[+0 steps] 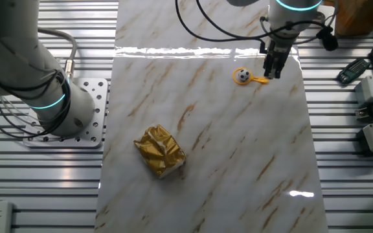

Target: Remove the bubble ring from the ball

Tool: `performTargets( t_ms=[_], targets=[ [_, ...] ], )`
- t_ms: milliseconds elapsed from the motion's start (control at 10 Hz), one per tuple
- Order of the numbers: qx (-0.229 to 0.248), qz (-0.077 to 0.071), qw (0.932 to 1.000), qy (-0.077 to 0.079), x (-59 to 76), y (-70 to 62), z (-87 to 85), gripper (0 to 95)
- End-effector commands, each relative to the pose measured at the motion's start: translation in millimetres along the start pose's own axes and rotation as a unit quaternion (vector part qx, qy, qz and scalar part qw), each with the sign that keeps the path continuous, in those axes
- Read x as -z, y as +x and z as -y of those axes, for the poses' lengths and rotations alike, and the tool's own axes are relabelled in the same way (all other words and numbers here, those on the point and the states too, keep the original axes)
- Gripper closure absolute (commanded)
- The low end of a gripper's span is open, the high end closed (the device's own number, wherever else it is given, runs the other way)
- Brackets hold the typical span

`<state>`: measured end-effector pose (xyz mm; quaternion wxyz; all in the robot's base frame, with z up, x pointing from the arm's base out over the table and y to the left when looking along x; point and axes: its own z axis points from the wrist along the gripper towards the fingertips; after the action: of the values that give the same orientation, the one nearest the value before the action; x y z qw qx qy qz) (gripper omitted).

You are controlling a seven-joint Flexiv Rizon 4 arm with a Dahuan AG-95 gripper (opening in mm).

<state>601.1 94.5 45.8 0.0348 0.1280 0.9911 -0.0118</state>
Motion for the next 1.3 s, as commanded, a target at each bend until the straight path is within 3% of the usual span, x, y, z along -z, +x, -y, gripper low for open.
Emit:
performTargets(
  t_ms=[100,1300],
  targets=[
    [0.0,0.001,1.0,0.0,-3.1,0.4,-0.2,95.0],
    [0.0,0.001,1.0,0.0,-12.4,8.4,-13.3,95.0]
  ],
)
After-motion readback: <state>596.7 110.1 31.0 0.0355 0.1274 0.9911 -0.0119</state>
